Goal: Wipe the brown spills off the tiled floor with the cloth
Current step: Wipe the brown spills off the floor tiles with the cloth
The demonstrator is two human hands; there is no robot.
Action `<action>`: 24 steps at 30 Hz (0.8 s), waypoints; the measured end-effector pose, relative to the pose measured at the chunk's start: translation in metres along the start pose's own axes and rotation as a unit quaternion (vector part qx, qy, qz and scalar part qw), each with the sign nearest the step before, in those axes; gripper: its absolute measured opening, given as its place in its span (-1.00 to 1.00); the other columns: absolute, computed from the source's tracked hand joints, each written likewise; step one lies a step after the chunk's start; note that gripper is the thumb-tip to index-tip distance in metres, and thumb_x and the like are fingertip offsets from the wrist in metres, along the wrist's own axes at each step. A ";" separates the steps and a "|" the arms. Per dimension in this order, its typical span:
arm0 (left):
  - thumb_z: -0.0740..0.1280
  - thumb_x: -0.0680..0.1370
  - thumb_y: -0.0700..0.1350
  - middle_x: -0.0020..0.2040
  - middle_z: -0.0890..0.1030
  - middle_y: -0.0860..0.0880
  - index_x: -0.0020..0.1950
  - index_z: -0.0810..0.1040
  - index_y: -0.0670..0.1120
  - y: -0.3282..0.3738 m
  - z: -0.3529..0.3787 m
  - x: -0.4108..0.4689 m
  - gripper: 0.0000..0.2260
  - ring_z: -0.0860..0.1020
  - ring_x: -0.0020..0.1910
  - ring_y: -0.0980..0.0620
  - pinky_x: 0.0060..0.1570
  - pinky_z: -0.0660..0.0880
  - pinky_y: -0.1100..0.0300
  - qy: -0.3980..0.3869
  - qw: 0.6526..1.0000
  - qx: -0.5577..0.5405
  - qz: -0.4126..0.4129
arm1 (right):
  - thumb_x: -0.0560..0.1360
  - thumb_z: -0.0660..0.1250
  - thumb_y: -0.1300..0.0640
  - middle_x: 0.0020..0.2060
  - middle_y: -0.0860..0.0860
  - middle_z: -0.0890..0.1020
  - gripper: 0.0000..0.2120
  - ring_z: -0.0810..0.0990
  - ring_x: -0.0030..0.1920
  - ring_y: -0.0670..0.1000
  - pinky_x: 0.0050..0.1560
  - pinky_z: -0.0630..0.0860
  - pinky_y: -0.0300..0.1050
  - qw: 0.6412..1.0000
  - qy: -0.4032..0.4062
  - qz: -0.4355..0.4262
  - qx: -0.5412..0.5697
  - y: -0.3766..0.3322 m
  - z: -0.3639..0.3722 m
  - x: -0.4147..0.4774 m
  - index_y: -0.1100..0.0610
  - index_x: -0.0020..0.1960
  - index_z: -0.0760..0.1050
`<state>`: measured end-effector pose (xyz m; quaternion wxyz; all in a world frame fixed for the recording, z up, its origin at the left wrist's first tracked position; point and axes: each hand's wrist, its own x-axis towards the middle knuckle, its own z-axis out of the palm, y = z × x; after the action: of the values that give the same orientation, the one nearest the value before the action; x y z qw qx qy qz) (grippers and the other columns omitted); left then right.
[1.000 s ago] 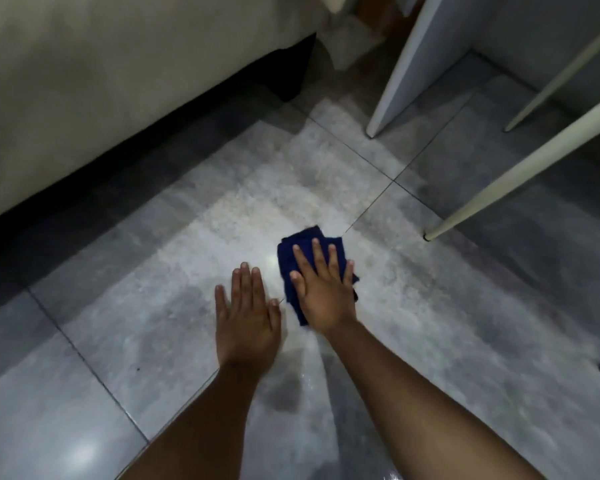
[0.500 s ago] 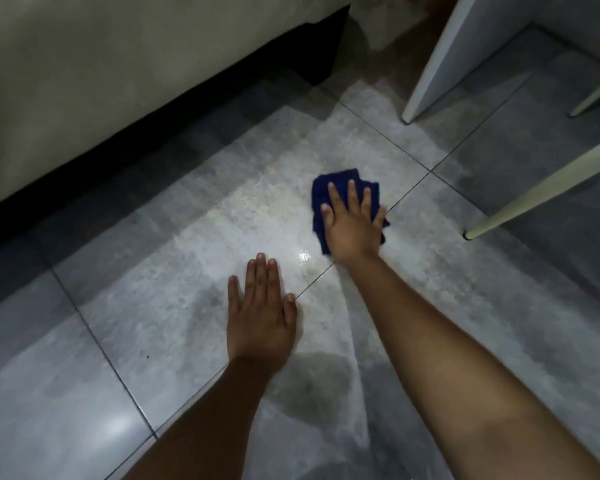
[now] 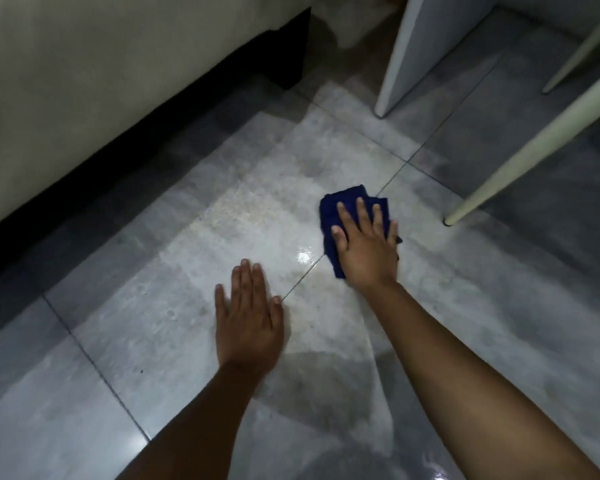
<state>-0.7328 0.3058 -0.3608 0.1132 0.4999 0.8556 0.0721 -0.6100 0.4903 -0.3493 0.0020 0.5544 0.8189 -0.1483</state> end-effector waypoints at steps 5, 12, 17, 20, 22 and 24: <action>-0.20 0.62 0.11 0.57 -0.11 -0.10 0.57 -0.13 -0.13 0.003 0.000 -0.001 -0.44 -0.19 0.54 0.01 0.49 -0.18 -0.09 0.014 1.000 0.006 0.007 | 0.62 -0.20 -0.17 0.56 -0.04 -0.07 -0.50 -0.18 0.53 0.05 0.48 -0.26 0.15 0.985 0.049 0.161 0.031 0.066 -0.003 -0.083 -0.14 0.55 -0.09; -0.14 0.60 0.06 0.55 0.03 -0.21 0.54 0.04 -0.24 0.063 0.007 0.012 -0.42 -0.01 0.54 -0.12 0.43 -0.20 -0.20 -0.003 0.995 0.018 0.102 | 0.62 -0.18 -0.18 0.55 -0.06 -0.07 -0.50 -0.16 0.54 0.03 0.48 -0.26 0.13 0.987 0.030 0.158 0.027 0.116 -0.016 -0.102 -0.16 0.55 -0.08; -0.09 0.58 0.11 0.53 0.17 -0.21 0.52 0.16 -0.23 0.188 0.038 0.024 -0.40 0.12 0.52 -0.14 0.43 -0.11 -0.23 -0.034 0.971 -0.016 0.236 | 0.63 -0.16 -0.17 0.56 -0.02 -0.05 -0.50 -0.15 0.54 0.06 0.48 -0.20 0.18 0.948 0.072 0.307 0.050 0.204 -0.032 -0.109 -0.14 0.55 -0.05; -0.23 0.53 0.15 0.57 0.01 -0.16 0.55 0.01 -0.17 0.237 0.055 0.026 -0.34 -0.05 0.55 -0.08 0.44 -0.22 -0.24 -0.038 0.975 0.016 0.221 | 0.63 -0.15 -0.15 0.56 -0.01 -0.07 -0.51 -0.16 0.54 0.07 0.47 -0.21 0.19 0.937 0.087 0.336 0.033 0.197 -0.026 -0.128 -0.14 0.55 -0.06; -0.10 0.56 0.14 0.55 0.12 -0.19 0.54 0.12 -0.19 0.246 0.062 0.025 -0.38 0.07 0.54 -0.10 0.44 -0.15 -0.27 -0.012 0.979 0.016 0.203 | 0.63 -0.14 -0.16 0.56 -0.02 -0.08 -0.51 -0.17 0.54 0.07 0.47 -0.23 0.17 0.945 0.076 0.317 0.041 0.197 -0.030 -0.113 -0.15 0.54 -0.07; -0.01 0.59 0.11 0.53 0.17 -0.19 0.53 0.16 -0.20 0.244 0.071 0.023 -0.41 0.11 0.53 -0.10 0.44 -0.12 -0.27 0.020 0.978 0.017 0.205 | 0.63 -0.14 -0.17 0.56 -0.03 -0.08 -0.51 -0.16 0.54 0.07 0.46 -0.22 0.17 0.959 0.060 0.274 0.041 0.212 -0.038 -0.086 -0.15 0.54 -0.06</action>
<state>-0.5202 0.4465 -0.3744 0.0706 0.6653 0.7379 0.0889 -0.3787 0.4940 -0.3498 -0.0296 0.7652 0.6271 -0.1423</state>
